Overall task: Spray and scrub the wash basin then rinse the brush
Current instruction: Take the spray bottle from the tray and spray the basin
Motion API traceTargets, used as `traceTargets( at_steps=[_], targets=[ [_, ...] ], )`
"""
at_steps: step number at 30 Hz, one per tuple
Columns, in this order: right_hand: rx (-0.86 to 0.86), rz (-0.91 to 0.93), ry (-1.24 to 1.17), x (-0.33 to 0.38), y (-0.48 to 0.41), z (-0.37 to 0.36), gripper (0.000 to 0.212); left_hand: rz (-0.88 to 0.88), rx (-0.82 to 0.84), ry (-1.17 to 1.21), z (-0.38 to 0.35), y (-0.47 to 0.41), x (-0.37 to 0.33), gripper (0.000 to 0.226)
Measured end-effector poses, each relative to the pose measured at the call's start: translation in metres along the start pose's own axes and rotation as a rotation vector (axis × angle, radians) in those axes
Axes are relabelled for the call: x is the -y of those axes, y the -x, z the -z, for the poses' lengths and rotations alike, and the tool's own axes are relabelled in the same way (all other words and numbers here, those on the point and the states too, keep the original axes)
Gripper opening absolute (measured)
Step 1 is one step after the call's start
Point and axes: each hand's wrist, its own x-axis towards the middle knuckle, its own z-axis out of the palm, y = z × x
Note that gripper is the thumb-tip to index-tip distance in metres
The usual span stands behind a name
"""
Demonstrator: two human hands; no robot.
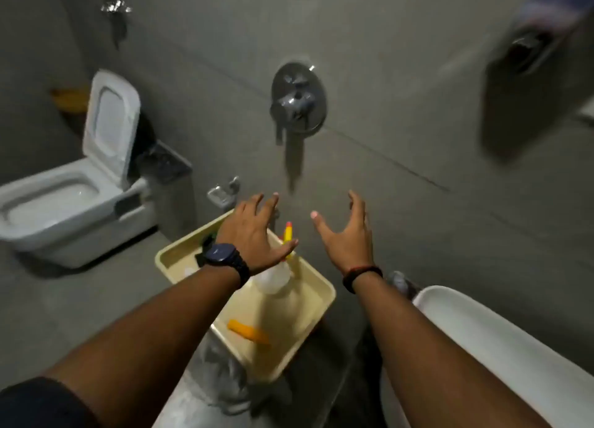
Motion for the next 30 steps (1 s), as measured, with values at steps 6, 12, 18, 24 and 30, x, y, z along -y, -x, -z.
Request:
traceTargets(
  at_steps=[6, 12, 18, 24, 30],
  targets=[
    [0.234, -0.315, -0.16, -0.096, 0.022, -0.111, 0.107, 0.246, 0.183, -0.059, -0.112, 0.044, 0.115, 0.098],
    [0.243, -0.347, -0.232, -0.146, 0.003, -0.171, 0.093, 0.275, 0.266, -0.208, -0.181, 0.064, 0.17, 0.098],
    [0.247, -0.264, -0.212, -0.144, -0.027, -0.204, 0.067, 0.255, 0.24, -0.22, -0.195, 0.067, 0.176, 0.09],
    [0.265, -0.206, -0.203, -0.126, -0.028, -0.209, 0.051, 0.234, 0.285, -0.234, -0.193, 0.06, 0.177, 0.092],
    [0.222, -0.146, -0.29, -0.073, -0.029, -0.154, 0.061, 0.14, 0.243, -0.212, -0.163, 0.046, 0.146, 0.095]
  ],
)
